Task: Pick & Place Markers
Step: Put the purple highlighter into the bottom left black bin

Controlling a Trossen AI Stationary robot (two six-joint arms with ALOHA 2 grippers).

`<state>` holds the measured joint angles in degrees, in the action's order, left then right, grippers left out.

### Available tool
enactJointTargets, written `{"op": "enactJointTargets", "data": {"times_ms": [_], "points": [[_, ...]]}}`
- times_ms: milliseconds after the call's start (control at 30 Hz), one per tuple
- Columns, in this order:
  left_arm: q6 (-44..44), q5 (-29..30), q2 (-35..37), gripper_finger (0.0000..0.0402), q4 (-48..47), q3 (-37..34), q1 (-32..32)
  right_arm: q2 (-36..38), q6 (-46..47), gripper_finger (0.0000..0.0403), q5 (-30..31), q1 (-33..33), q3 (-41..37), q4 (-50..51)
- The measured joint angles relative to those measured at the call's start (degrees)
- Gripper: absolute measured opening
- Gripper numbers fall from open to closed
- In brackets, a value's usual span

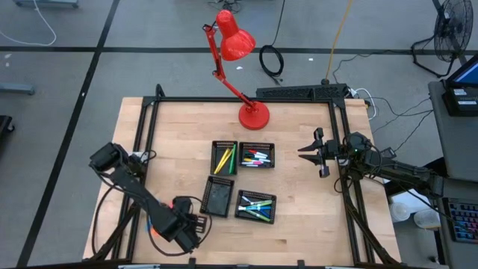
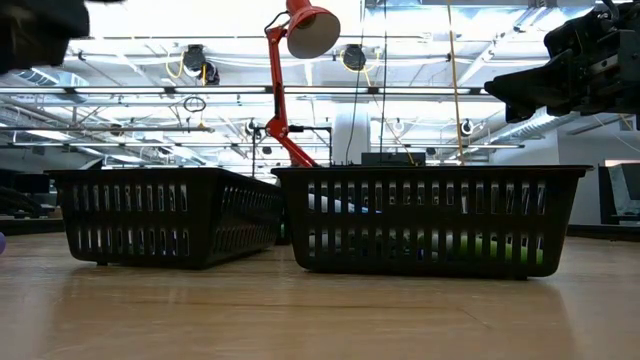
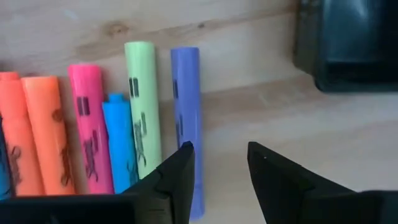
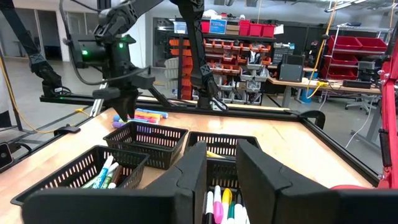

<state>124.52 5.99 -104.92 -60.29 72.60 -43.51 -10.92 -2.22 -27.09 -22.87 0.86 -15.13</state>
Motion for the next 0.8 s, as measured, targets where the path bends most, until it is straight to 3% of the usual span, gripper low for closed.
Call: {"op": "enactJointTargets", "data": {"times_ms": [300,800], "points": [[-1.38,-3.13,-0.02,0.0154,5.06,-6.71,1.62,-0.01,0.0,0.0077,0.0,-0.02,0.0,0.02],[-3.69,-4.12,-2.67,0.0154,11.51,-7.29,2.42,-0.02,0.0,0.0077,0.01,-0.02,0.0,0.0]]}}
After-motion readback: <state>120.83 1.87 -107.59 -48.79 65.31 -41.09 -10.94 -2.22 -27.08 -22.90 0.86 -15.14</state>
